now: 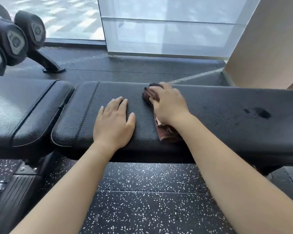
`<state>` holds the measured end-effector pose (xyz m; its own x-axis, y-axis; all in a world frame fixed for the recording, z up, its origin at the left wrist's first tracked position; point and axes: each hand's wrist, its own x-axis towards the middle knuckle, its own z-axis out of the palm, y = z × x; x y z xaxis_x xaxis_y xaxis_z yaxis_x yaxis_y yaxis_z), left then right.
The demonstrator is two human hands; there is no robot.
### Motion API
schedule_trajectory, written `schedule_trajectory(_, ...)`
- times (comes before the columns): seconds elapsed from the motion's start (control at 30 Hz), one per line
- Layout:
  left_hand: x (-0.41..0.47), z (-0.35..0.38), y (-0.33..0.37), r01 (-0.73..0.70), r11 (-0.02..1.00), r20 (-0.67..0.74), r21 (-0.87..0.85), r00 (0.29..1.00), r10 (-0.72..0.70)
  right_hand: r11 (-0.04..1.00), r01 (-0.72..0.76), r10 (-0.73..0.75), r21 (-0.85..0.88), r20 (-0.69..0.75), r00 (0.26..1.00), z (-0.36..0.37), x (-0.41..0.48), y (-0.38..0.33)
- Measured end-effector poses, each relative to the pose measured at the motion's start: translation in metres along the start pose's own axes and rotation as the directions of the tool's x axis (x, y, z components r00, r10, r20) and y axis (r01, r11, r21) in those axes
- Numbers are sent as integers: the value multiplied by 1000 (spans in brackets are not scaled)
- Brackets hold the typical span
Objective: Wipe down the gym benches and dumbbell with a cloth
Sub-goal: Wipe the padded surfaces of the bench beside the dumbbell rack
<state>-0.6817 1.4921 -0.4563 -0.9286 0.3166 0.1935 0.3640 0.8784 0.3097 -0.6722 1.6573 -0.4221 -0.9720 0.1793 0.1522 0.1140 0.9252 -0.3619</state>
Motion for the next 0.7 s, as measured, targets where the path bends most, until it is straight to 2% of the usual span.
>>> schedule_trajectory(0.1,-3,-2,1,2,1000,26,-12,1000,-2,999,46,-44,24,-63,997,2,-48,-4)
schedule_trajectory(0.2,-5,-3,2,0,1000,51,-2,999,0,1000,21,-19,14,-113,993,3,-64,-7)
schedule_trajectory(0.47,-3,-5,5,3,1000,21,8,1000,-3,990,-143,143,-10,-57,988,9,40,-9)
schedule_trajectory(0.57,-2,-7,5,10,1000,2,7,1000,-10,997,-82,82,0,-14,997,11,61,-11)
schedule_trajectory(0.7,-2,-7,7,14,1000,-12,11,1000,-14,997,69,-71,32,71,995,10,70,-17)
